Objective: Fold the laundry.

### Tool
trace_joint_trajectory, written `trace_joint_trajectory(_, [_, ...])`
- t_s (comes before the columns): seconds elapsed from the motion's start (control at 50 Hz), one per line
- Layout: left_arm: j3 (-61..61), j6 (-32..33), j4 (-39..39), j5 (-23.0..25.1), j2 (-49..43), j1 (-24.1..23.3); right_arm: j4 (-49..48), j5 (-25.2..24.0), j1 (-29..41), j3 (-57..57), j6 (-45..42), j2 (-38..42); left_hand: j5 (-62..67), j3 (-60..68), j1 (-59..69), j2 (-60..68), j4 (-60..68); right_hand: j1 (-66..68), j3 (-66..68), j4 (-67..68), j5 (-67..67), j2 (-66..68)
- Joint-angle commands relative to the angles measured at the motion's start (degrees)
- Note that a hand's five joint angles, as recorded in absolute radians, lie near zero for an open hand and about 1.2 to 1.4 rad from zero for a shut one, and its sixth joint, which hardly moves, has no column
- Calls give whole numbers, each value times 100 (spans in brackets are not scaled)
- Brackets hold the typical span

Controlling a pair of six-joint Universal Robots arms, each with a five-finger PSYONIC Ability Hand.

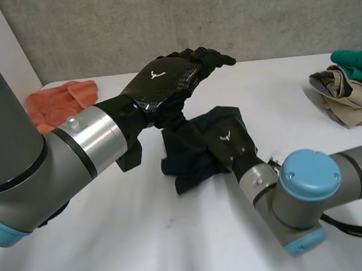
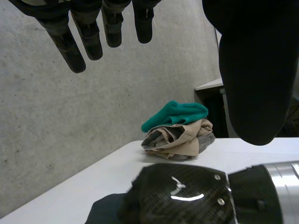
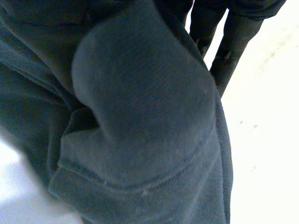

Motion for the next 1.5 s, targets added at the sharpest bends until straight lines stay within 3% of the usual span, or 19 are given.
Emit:
trace_joint_trajectory(0.02, [63,0,0,3,114,21,75,-60,-240,-604,488,-293,13,46,206,181,107,2198,1488,1287,1844,1416])
trace_joint_trajectory(0.32, [46,-35,237,-14,352,56,839,-235,-2199,-3108,936,-891,13,46,206,181,107,2198,1488,1287,1844,1416])
trace_joint_trajectory(0.42, [20,-18,246,-6,343,47,857,-945,-3454,-4003,1796,-516,13,46,206,181,107,2198,1488,1287,1844,1416])
trace_joint_trajectory(0.58, [-7,0,246,-6,273,47,1050,-1956,-4527,-5375,2071,916,46,80,239,214,141,2198,1488,1287,1844,1416])
trace_joint_trajectory(0.7, [-51,0,246,-23,229,47,1086,-3073,-5091,-5851,2422,1929,46,80,239,214,141,2198,1488,1287,1844,1416])
trace_joint_trajectory(0.8, [-147,9,246,-14,132,56,832,-4206,-5566,-5913,3211,2649,63,97,256,231,158,2198,1488,1287,1844,1416])
trace_joint_trajectory(0.88, [-165,9,246,-23,53,56,454,-4577,-5769,-5791,3337,2983,80,114,273,248,174,2198,1488,1287,1844,1416])
trace_joint_trajectory(1.02, [-183,9,246,-23,-9,56,286,-4700,-5927,-5439,3310,3099,80,114,273,248,175,2198,1488,1287,1844,1416])
trace_joint_trajectory(1.16, [-165,9,246,-23,9,56,-40,-4587,-5927,-4754,3372,2484,97,131,290,265,191,2137,1427,1226,1783,1355])
trace_joint_trajectory(1.18, [-165,9,246,-23,18,56,-40,-4534,-5927,-4692,3398,2405,97,131,290,265,191,488,-222,-423,134,-294])
trace_joint_trajectory(1.2, [-165,9,246,-23,26,56,47,-4360,-5927,-4544,3407,2256,97,131,290,265,191,-3125,-3836,-4036,-3480,-3908])
trace_joint_trajectory(1.22, [-174,9,246,-23,35,56,127,-4236,-5927,-4455,3407,2177,97,131,290,265,191,-4394,-5104,-5305,-4748,-5176])
trace_joint_trajectory(1.34, [-174,9,246,-23,79,38,645,-3489,-5962,-3683,3197,1203,97,131,290,265,191,-4802,-5512,-5713,-5156,-5584])
trace_joint_trajectory(1.5, [-174,-9,237,-5,229,3,1313,-3277,-6384,-2530,2230,-29,97,131,290,265,191,-4802,-5512,-5713,-5156,-5584])
